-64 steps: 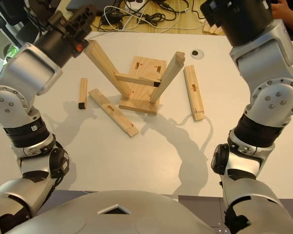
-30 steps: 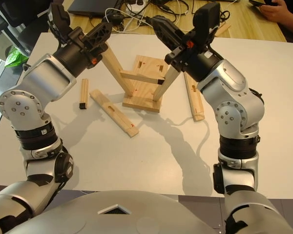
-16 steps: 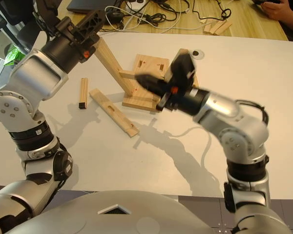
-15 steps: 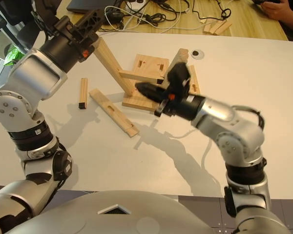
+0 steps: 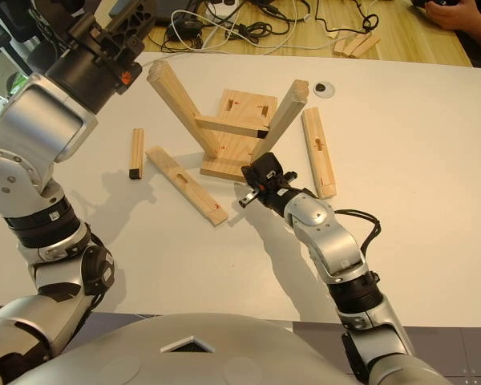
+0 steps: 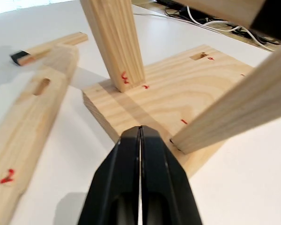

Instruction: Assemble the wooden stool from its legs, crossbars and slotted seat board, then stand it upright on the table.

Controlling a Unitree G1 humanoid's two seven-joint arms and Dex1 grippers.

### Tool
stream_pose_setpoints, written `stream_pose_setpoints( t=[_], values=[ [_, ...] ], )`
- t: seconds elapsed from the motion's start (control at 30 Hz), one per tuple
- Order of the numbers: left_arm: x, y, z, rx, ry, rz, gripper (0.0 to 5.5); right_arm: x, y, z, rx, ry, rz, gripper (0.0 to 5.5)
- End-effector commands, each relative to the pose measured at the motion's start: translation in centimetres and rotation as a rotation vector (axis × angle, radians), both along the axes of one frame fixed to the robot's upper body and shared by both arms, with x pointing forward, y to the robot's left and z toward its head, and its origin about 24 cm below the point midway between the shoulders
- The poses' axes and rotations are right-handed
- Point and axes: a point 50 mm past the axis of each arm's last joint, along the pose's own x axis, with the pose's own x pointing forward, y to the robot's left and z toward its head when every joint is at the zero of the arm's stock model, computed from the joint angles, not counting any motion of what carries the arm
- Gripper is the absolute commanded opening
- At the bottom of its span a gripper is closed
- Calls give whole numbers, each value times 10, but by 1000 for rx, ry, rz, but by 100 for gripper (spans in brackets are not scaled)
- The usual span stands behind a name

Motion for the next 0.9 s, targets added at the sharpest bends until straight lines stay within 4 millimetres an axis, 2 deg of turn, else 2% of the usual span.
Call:
stream_pose_setpoints(
  t=[0.03,0.13,0.2,0.27,0.33,0.4,0.5,0.57,0.63,0.7,0.77,0.9],
  values=[
    [-2,6,3,1,-8,28,5,7,3,-7,-82,-8,0,0],
    [-2,9,4,-3,-11,41,5,6,5,-12,-143,23,85,0],
    [-1,12,5,-2,-16,55,5,3,-1,-13,-217,40,181,0],
    [-1,17,6,0,-21,73,5,5,-19,-12,-352,27,255,0],
    [-1,22,6,2,-21,92,5,19,-42,-5,-510,-28,270,0],
    [-1,24,5,0,-21,106,5,42,-63,7,-629,-109,196,0],
    [-1,25,4,-4,-18,115,5,77,-95,26,-777,-265,-50,0],
    [-1,25,4,-6,-15,112,5,86,-108,35,-808,-347,-162,0],
    [-2,25,2,-6,-10,114,5,78,-97,35,-657,-322,-110,0],
    [-3,26,1,-4,-4,119,5,53,-71,30,-441,-224,105,0],
    [-3,26,-1,-3,2,123,5,31,-55,31,-317,-173,259,0],
    [-2,23,-8,8,26,129,5,13,-37,34,-130,-120,334,0]
  ],
)
